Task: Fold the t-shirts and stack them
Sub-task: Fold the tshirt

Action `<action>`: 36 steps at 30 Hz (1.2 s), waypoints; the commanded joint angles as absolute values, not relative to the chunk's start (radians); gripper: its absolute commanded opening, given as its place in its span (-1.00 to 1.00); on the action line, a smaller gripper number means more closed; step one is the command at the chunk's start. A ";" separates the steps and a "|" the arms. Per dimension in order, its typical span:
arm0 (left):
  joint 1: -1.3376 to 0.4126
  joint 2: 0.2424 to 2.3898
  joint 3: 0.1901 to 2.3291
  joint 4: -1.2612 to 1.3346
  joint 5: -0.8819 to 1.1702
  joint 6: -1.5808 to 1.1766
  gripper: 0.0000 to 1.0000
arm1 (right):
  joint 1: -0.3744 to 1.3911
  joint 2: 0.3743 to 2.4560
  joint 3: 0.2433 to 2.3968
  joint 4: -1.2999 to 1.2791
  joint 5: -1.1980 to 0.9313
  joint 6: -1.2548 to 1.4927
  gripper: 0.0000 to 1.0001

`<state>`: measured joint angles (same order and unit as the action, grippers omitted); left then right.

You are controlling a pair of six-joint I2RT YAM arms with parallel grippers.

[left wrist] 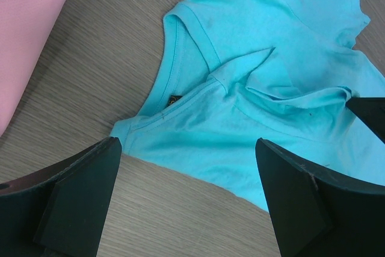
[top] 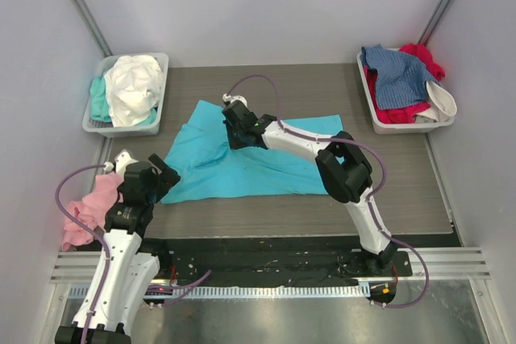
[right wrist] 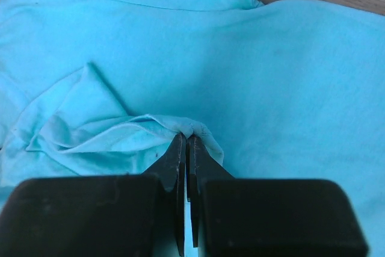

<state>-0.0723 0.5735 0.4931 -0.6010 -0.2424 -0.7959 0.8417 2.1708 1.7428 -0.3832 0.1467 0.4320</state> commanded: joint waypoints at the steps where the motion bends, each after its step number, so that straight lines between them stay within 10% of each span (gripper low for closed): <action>1: -0.069 0.574 0.494 -0.586 -0.241 -0.784 0.99 | 0.824 2.204 1.813 -0.376 0.138 0.408 -0.94; 18: -0.069 0.578 0.495 -0.584 -0.230 -0.781 0.99 | 0.804 2.102 1.635 -0.387 0.190 0.468 -0.96; 25: -0.069 0.580 0.492 -0.581 -0.229 -0.778 0.99 | 0.804 2.049 1.579 -0.387 0.225 0.482 0.02; 36: -0.069 0.623 0.491 -0.525 -0.213 -0.747 0.99 | 0.801 1.898 1.430 -0.385 0.285 0.446 0.16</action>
<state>-0.0723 0.6052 0.4931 -0.5888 -0.2337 -0.7773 0.8047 1.9888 1.4700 -0.3950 0.2451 0.4664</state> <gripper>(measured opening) 0.996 0.582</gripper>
